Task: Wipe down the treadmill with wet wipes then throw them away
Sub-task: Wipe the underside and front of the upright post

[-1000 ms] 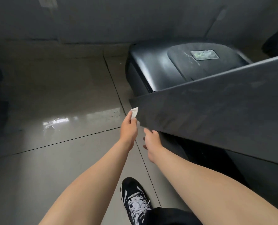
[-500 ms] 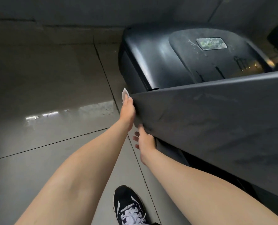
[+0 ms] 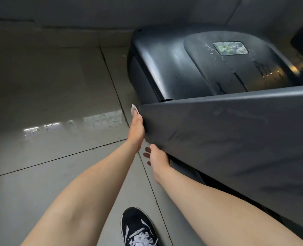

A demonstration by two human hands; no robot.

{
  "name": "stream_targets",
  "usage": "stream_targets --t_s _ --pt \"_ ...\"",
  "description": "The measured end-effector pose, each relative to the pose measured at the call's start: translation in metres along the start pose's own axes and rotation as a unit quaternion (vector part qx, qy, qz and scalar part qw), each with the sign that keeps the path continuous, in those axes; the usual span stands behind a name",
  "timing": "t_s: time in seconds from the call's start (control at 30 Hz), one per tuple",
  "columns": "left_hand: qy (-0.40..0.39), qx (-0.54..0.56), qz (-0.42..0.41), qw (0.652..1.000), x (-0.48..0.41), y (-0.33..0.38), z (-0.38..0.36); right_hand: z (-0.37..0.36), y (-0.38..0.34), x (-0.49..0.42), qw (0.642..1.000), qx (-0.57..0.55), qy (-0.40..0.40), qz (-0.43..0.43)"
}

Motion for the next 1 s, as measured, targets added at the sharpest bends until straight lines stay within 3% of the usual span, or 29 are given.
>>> stream_targets --t_s 0.2,0.37,0.63,1.0 --pt "-0.01 -0.013 -0.022 1.0 -0.017 0.012 0.003 -0.002 0.004 -0.001 1.0 0.016 0.0 0.004" --pt "-0.056 -0.084 -0.074 0.992 0.029 -0.009 -0.001 -0.004 0.003 0.008 0.998 0.053 -0.002 0.04" --pt "-0.073 -0.093 -0.056 0.991 0.105 -0.039 -0.01 0.01 0.003 0.023 0.992 0.083 0.02 0.091" --pt "-0.063 -0.009 -0.071 0.995 0.033 0.011 -0.017 0.026 -0.002 0.041 0.992 0.107 -0.018 0.071"
Point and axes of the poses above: each hand's wrist, its own x-axis away from the middle knuckle, its own z-axis out of the back of the hand, y = z × x, the point moved 8 cm from there along -x, towards the middle knuckle, and after that the axes turned 8 degrees about -z, right-handed, at the moved point
